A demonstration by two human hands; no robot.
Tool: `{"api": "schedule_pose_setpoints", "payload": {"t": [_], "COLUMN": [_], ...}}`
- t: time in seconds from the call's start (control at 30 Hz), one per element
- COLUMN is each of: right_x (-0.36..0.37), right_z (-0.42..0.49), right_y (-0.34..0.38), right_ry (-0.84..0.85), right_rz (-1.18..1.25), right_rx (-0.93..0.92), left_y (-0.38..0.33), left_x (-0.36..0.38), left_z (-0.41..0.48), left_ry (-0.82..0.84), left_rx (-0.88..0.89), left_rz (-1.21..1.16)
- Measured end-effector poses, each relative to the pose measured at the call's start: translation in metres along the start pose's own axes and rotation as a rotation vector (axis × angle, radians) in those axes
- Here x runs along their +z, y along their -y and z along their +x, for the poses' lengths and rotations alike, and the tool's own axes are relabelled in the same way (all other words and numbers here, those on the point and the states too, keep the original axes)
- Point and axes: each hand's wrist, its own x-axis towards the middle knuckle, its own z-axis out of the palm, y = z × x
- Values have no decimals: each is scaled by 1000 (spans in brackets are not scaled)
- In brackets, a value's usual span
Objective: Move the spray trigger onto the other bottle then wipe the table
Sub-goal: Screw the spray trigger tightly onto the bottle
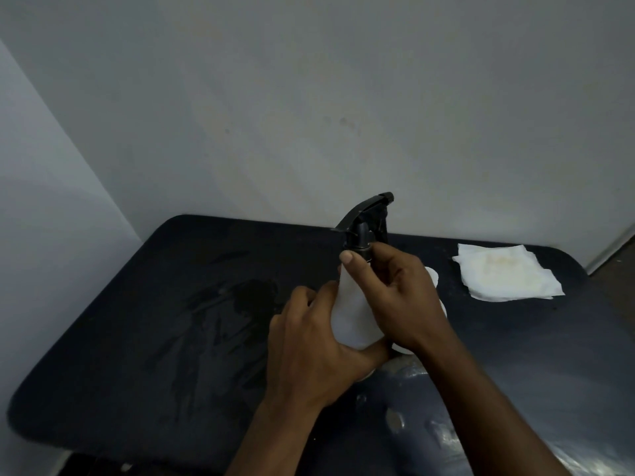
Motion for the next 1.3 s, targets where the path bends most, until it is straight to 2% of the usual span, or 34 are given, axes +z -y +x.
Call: {"api": "schedule_pose_setpoints", "payload": {"t": [0.17, 0.3, 0.43, 0.53, 0.77, 1.17, 1.3], "right_x": [4, 2, 6, 9, 17, 31, 31], "right_z": [-1, 0, 0, 0, -2, -23, -25], "right_y": [-2, -4, -3, -2, -10, -59, -63], "right_ry": [60, 92, 31, 19, 120, 215, 209], "right_rz": [222, 286, 380, 342, 351, 291, 264], "right_rx": [69, 133, 163, 155, 123, 47, 44], "left_y": [1, 0, 2, 4, 18, 41, 41], "left_x": [1, 2, 1, 1, 3, 21, -9], "left_z": [1, 1, 1, 0, -4, -11, 3], "left_ry": [5, -17, -14, -44, -18, 154, 356], "left_rx": [-5, -16, -12, -31, -63, -205, -188], "left_rz": [-57, -57, -32, -45, -46, -74, -21]}}
